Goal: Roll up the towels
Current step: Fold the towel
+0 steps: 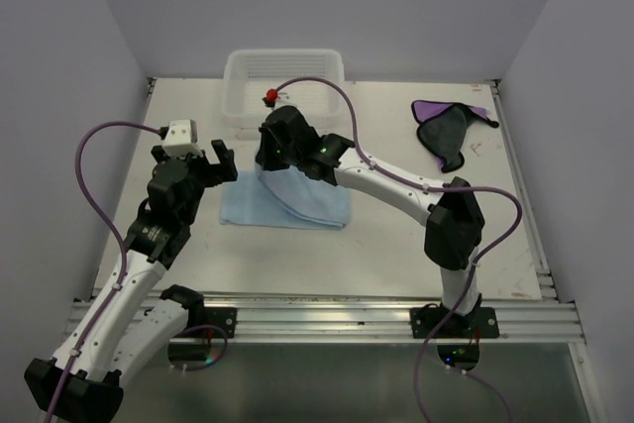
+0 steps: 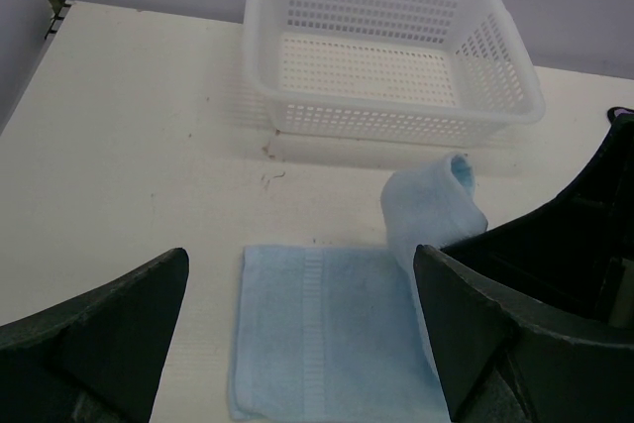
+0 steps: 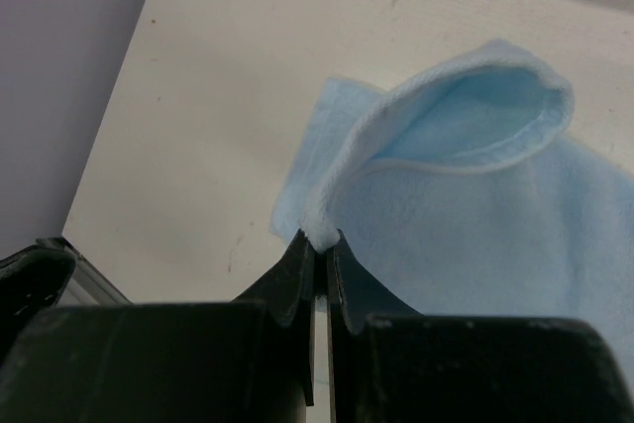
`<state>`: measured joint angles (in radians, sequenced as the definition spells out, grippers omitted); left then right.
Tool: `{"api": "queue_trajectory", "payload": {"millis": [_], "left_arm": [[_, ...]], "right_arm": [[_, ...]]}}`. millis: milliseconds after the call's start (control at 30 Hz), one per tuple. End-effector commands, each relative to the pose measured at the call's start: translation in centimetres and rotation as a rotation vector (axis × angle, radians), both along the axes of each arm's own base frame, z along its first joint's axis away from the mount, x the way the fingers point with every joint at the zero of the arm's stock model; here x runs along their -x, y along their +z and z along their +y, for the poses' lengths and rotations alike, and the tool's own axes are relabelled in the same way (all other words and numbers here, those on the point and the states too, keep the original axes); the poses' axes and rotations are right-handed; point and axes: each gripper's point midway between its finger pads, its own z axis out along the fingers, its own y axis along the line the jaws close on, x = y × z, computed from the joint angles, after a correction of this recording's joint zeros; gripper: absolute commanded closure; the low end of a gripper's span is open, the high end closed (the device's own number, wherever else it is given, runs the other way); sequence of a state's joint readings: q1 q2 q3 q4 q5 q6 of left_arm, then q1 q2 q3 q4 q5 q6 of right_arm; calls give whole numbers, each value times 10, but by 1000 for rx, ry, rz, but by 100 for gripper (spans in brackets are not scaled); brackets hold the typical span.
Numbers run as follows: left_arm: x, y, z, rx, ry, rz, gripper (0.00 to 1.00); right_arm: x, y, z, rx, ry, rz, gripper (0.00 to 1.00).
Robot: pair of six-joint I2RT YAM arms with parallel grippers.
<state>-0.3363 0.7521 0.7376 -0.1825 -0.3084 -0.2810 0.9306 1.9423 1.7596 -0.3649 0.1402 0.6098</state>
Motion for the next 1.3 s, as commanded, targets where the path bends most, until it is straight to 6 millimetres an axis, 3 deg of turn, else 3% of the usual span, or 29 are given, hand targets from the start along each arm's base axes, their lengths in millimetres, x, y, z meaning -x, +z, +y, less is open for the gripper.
{"api": "queue_trajectory", "payload": {"millis": [0,233,1267], "left_arm": [[1,4,-1,14,6,-17,0],[1,5,-1,14,2,-20,0],[4,8,-2,11,6,-27,0]], "right_arm": [[-1,28,11,-50,16,-57,100],[7,-17,37,-27,67,18,100],[47,-56,93,8,246,64,100]]}}
